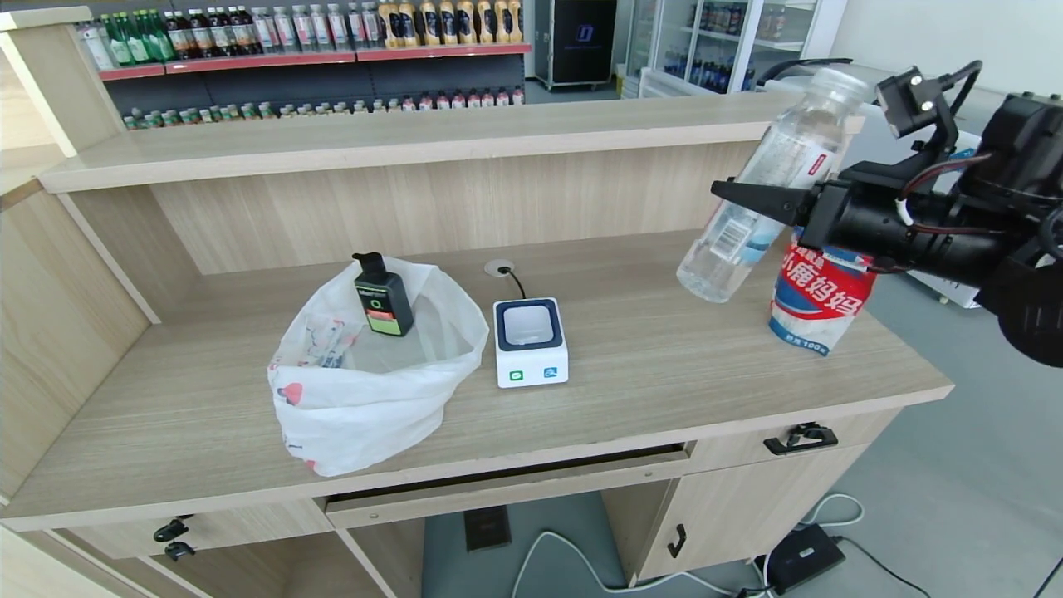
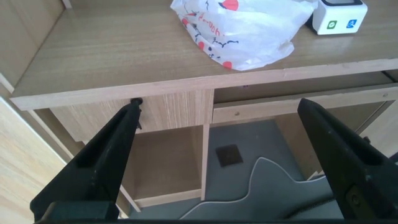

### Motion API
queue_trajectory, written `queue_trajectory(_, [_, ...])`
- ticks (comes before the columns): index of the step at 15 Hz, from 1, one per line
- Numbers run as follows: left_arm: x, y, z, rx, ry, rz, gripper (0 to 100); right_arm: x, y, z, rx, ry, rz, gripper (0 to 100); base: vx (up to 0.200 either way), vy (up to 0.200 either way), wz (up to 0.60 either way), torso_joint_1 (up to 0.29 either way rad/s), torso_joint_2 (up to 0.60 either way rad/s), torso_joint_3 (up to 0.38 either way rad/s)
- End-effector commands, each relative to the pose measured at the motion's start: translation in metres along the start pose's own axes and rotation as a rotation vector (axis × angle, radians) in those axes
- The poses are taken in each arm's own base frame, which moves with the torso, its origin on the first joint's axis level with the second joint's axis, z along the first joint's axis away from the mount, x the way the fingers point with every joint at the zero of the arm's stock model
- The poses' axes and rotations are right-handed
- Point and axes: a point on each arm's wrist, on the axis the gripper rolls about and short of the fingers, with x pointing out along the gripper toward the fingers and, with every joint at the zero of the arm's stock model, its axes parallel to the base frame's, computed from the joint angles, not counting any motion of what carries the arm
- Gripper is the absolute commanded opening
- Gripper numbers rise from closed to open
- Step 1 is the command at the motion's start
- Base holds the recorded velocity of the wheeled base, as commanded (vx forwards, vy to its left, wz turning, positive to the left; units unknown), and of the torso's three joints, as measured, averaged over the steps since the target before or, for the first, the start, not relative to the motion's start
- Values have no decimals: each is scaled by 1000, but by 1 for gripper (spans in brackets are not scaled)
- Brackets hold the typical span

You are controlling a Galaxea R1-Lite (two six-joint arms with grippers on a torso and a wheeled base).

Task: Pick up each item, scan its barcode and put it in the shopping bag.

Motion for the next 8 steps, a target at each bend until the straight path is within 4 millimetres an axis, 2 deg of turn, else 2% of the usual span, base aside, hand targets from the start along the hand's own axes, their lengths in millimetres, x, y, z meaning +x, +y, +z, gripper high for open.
queue_trajectory(1, [0,0,0,0,-1,0,100,-17,25,19,-10,-17,130,0,0,0,0,0,0,0])
queue_trajectory(5, [0,0,0,0,1,0,100,-44,63,43,111,1,327,0,0,0,0,0,0,0])
queue_trajectory(8, [0,0,0,0,1,0,100,-58,106,59,195,-4,444,0,0,0,0,0,0,0])
